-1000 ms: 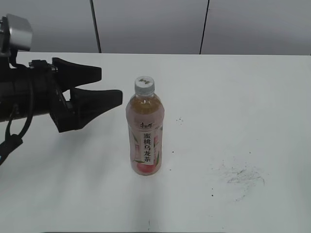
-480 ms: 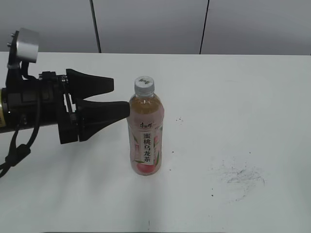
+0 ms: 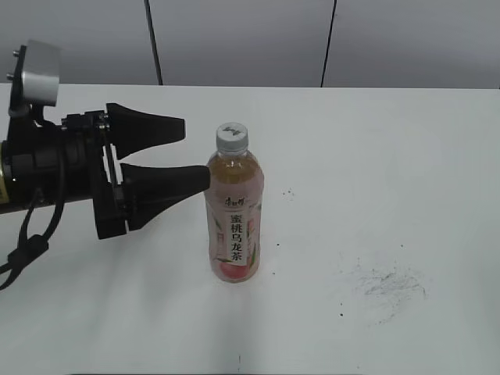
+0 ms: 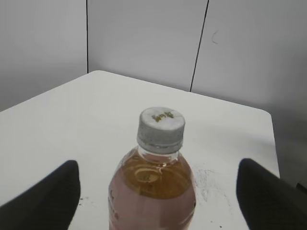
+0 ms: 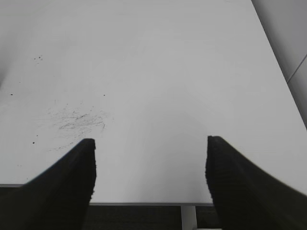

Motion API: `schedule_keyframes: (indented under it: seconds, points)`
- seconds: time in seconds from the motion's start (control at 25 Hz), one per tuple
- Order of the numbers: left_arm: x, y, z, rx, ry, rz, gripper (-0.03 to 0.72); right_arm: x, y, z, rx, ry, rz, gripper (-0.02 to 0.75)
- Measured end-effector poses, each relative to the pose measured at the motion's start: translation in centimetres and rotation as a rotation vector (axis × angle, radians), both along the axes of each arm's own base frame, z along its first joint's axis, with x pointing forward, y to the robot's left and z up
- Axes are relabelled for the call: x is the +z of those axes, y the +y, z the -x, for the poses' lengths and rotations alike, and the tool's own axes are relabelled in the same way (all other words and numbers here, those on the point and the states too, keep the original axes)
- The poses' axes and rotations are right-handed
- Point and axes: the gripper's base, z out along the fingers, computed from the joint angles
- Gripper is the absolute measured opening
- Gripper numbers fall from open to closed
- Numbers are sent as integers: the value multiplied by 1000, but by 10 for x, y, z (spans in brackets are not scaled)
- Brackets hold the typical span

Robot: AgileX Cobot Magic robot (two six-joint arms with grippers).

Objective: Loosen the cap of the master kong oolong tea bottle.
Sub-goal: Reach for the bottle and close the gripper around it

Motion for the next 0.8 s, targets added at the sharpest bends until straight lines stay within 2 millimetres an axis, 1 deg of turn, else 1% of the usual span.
schedule_keyframes:
  seconds: [0.24,0.48,0.64,0.72,0.8]
  points:
    - [0,-16,4,2,-43,-14,592,0,0,0,0,0,-1,536]
    - [-3,-18,-1,52,-48,-32,592,0,0,0,0,0,-1,536]
    - [-17,-21,-3,15,-28,10,589,0,0,0,0,0,-1,536]
    - [-28,-22,-5,11,-8,1,589,0,0,0,0,0,-1,536]
    - [-34,-23,-8,9,-1,-4,589,0,0,0,0,0,-1,536]
